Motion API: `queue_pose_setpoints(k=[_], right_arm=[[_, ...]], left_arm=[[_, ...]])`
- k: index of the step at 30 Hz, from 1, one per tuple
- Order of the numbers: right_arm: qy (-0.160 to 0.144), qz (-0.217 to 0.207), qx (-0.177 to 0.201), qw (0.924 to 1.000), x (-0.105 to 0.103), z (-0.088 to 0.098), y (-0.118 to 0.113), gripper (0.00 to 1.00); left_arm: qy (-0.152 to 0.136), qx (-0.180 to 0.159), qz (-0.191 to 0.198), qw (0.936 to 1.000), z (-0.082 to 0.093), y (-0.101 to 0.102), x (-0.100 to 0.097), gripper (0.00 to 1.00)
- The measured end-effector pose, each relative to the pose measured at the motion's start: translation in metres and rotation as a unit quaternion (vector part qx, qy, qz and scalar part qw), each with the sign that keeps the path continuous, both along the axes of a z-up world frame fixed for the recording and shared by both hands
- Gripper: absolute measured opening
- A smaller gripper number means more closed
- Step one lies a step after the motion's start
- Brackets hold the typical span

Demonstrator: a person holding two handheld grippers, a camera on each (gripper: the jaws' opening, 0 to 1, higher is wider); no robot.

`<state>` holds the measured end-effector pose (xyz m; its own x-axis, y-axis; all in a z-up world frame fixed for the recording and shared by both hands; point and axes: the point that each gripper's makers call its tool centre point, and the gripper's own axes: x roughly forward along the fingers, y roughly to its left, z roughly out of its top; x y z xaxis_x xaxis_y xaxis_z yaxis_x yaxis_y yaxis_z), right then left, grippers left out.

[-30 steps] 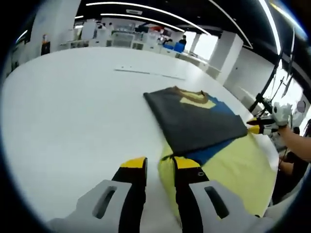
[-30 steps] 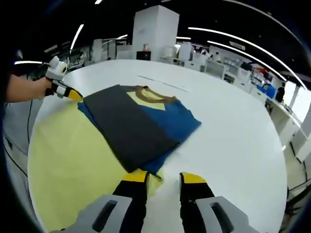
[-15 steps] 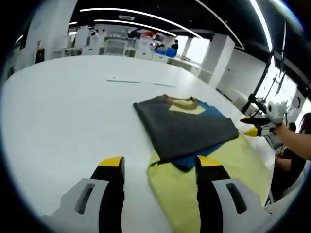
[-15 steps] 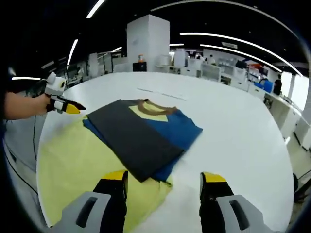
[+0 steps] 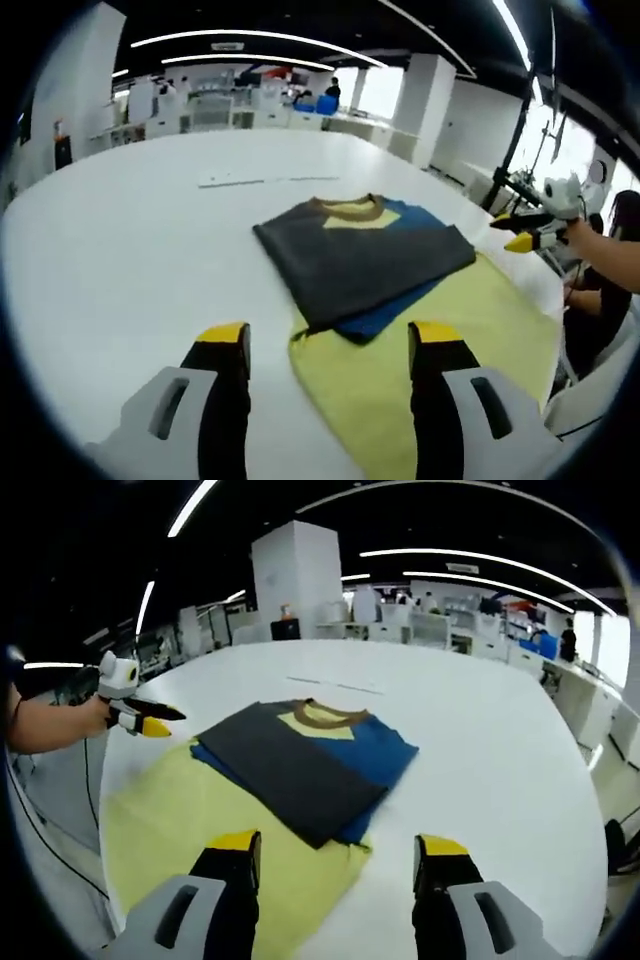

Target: Fold the garment on the visible template until the final outline fits inside the template.

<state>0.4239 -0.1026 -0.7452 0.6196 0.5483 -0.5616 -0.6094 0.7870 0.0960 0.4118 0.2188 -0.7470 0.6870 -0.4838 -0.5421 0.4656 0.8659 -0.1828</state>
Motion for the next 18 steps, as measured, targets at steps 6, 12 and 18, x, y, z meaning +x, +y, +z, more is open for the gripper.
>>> queue_pose_setpoints(k=[6,12,18], right_arm=[[0.003,-0.008,0.015,0.9999,-0.008,0.004,-0.003,0.59],[0.0,-0.011,0.024,0.9996,-0.017,0.01,-0.005,0.58],[0.004,-0.009,0.023,0.9997,-0.028,0.01,-0.008,0.57]], left_arm=[[-0.005,0.002,-0.009,0.9999,0.006,-0.001,-0.007,0.59],[0.006,0.002,-0.011,0.9999,-0.001,0.002,-0.016,0.58],[0.013,0.006,-0.015,0.9998,-0.005,0.008,-0.029,0.56]])
